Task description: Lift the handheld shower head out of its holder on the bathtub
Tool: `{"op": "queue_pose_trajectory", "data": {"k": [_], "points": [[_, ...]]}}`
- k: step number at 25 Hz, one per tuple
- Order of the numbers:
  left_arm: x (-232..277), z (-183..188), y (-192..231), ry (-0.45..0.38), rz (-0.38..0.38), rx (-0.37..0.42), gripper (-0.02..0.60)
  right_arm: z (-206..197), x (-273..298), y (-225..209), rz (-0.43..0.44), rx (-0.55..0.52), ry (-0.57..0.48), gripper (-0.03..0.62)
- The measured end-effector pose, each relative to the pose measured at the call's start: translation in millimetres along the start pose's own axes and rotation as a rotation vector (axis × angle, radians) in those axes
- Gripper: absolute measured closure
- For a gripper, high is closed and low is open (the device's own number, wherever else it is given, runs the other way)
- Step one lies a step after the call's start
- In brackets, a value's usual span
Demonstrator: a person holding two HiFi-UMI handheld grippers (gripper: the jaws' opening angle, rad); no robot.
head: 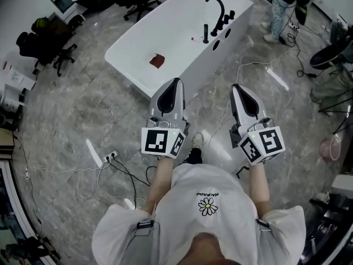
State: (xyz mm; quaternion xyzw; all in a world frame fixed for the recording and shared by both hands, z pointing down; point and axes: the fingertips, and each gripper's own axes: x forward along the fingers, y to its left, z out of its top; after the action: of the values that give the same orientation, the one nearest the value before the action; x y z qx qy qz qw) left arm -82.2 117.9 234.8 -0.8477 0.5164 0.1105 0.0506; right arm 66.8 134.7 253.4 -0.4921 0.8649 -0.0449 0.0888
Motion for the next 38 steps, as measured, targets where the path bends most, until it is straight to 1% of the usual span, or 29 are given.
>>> {"op": "queue_pose_trajectory", "data": {"k": [2, 5, 8, 11, 15, 20, 24, 28, 33, 35, 38], "points": [[32, -4, 26, 0.002, -0.006, -0.009, 0.581, 5, 42, -14, -0.006, -0.026, 0.010, 0.568], [68, -16, 66, 0.012, 0.005, -0.026, 0.581, 2, 96, -26, -0.005, -0.043, 0.023, 0.568], [94, -28, 101, 0.027, 0.015, -0.036, 0.581, -6, 134, -35, -0.019, -0.043, 0.031, 0.569], [119, -35, 122, 0.055, 0.023, -0.039, 0.581, -12, 162, -50, -0.045, -0.060, 0.048, 0.568], [154, -48, 135, 0.071, 0.019, -0.030, 0.581, -24, 194, -76, -0.048, -0.062, 0.075, 0.568], [199, -63, 151, 0.074, 0.035, -0.018, 0.581, -38, 242, -117, -0.031, -0.039, 0.091, 0.568], [248, -81, 167, 0.083, 0.039, -0.013, 0.581, -42, 285, -155, -0.019, -0.067, 0.106, 0.568], [307, -100, 181, 0.089, 0.061, -0.011, 0.581, -38, 327, -199, -0.011, -0.076, 0.104, 0.568], [366, -124, 178, 0.121, 0.061, -0.027, 0.581, -39, 367, -258, 0.001, -0.049, 0.107, 0.568], [381, -135, 179, 0.141, 0.058, -0.029, 0.581, -48, 381, -273, 0.017, -0.059, 0.132, 0.562], [394, -152, 182, 0.183, 0.052, -0.025, 0.581, -73, 396, -287, 0.037, -0.083, 0.207, 0.532]]}}
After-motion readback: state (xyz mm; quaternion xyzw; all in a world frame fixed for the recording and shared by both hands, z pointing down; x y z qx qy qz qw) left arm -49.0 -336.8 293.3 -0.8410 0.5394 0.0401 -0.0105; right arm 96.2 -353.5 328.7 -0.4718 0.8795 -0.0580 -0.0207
